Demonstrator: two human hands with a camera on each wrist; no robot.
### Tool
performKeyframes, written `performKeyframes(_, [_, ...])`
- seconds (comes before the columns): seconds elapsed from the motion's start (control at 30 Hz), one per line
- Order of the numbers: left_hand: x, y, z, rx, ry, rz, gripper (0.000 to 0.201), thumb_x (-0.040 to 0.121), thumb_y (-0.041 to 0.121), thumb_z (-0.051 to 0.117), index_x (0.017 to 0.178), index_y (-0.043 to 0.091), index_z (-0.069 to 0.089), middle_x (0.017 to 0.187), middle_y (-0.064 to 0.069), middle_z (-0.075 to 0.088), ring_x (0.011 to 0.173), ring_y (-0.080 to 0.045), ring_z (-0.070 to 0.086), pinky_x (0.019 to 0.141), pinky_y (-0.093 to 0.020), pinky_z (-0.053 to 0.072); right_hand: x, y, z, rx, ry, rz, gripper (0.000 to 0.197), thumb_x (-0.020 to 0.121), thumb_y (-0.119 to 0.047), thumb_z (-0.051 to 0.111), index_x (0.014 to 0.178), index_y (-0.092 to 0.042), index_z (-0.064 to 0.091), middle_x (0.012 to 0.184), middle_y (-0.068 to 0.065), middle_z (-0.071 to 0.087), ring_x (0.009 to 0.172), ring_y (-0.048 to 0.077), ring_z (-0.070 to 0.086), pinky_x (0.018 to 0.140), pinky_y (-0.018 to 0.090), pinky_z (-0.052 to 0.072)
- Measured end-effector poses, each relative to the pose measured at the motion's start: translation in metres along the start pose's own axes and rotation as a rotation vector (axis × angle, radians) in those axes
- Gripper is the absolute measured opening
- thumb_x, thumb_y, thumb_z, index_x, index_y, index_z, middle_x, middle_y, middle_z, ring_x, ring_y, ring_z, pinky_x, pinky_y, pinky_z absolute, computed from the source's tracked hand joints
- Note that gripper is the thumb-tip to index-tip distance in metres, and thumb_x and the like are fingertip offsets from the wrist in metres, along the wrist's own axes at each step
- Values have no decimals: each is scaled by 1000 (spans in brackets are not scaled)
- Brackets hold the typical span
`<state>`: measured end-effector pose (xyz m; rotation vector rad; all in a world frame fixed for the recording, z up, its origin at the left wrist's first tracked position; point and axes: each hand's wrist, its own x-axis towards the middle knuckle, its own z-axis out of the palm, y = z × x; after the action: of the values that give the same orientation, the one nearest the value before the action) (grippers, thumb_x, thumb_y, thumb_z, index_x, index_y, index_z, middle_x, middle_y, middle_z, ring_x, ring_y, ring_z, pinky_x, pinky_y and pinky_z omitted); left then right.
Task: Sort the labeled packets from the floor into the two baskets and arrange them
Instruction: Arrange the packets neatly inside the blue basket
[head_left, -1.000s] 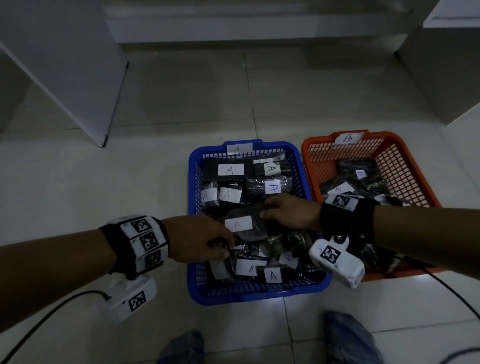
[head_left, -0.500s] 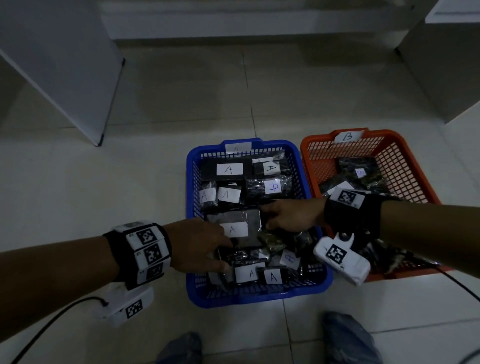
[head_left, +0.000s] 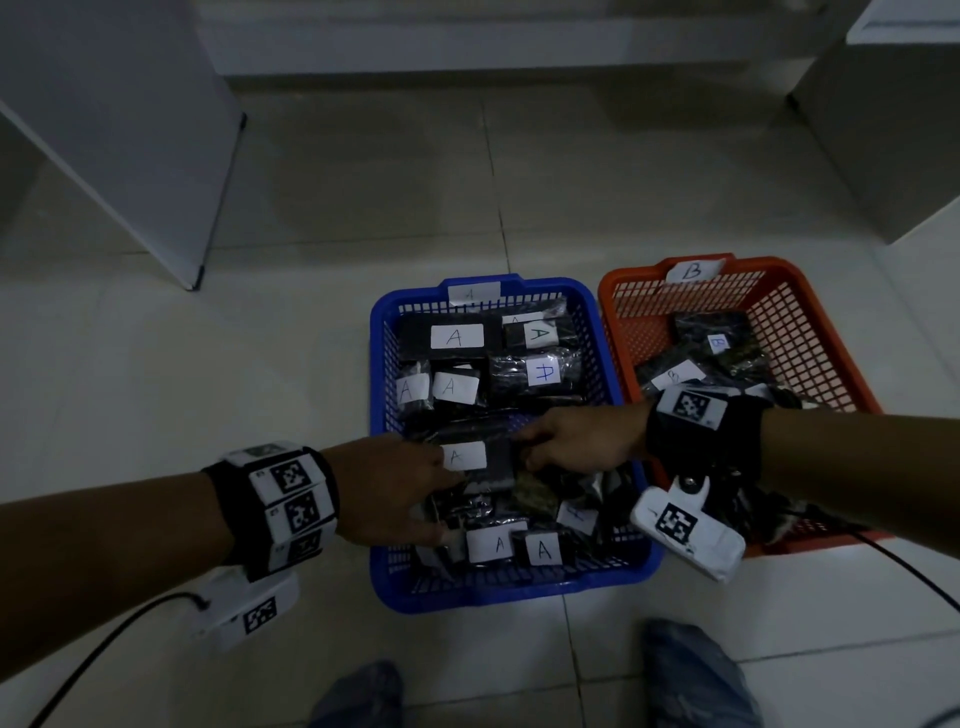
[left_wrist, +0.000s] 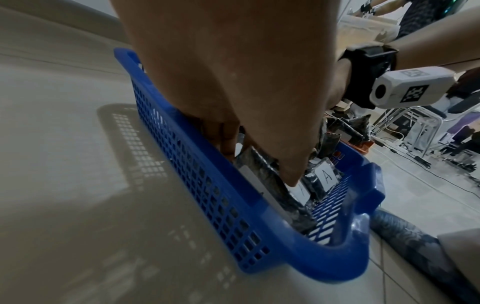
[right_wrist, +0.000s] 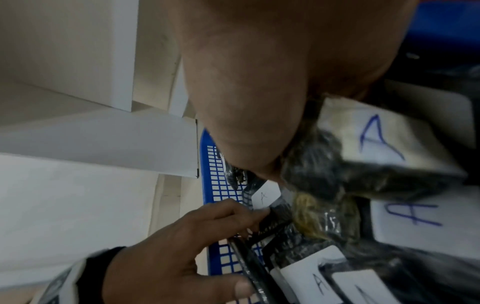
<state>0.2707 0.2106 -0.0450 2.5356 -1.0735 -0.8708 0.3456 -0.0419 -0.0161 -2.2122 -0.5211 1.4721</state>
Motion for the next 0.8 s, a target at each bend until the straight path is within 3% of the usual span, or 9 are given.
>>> performKeyframes(0.07, [2,2,-1,-14,5,11,67,91,74,38,140,29,48,123,7,53,99,-6,52,92,-25,46,1,0,0,-26,29,5,26,100,-24,55,121,-13,66,99,8,71,72,10,56,54,15,45])
performKeyframes(0.13, [1,8,-5,23,8,9,65,93,70,42,139,26,49,122,4,50,94,-6,47,88,-21,41,5,1,1,-69,31,16,25,99,-30,58,112,-13,70,103,9,73,77,12,59,64,22,49])
performKeyframes(0.23, [-1,13,-5,123,14,-1,85,85,80,25,139,19,48,121,-1,49,95,-15,52,85,-28,46,7,-1,0,-163,12,14,26,100,-35,56,93,-14,71,83,1,67,70,11,55,64,28,47])
performKeyframes(0.33, [-1,12,-2,148,15,0,88,83,79,20,139,17,48,118,-1,49,92,-15,52,81,-28,46,4,1,-4,-203,-15,-2,26,102,-33,53,106,-16,73,93,-1,71,77,10,58,72,29,51])
performKeyframes(0.43, [2,8,-4,112,1,-20,75,89,73,34,140,19,45,114,-1,51,89,-13,51,81,-28,47,0,4,-6,-151,-40,-1,30,104,-32,50,127,-25,68,112,0,72,92,15,64,87,30,53])
performKeyframes(0.53, [3,7,-6,69,-35,-26,66,92,67,44,140,21,44,109,1,57,90,-14,57,84,-34,52,1,3,-4,-154,-33,-11,34,108,-28,42,135,-18,60,105,-7,66,84,5,59,69,9,47])
performKeyframes(0.63, [2,8,-7,38,-17,-7,59,95,62,47,139,22,45,108,2,64,88,-11,60,81,-31,53,5,3,-1,-164,22,-37,32,107,-31,44,124,-15,66,99,-3,69,84,10,64,76,22,53])
performKeyframes(0.7, [1,8,-6,46,13,5,59,95,62,46,139,22,45,106,2,66,85,-11,61,77,-31,54,8,4,0,-199,35,-46,31,102,-35,54,104,-11,74,81,-3,68,65,5,58,63,19,49])
performKeyframes(0.8, [0,7,-1,78,19,-7,62,93,64,44,137,19,47,100,1,66,81,-13,60,74,-30,51,7,3,-3,-198,33,-82,26,92,-38,68,95,-14,78,80,-1,73,63,1,58,64,20,52])
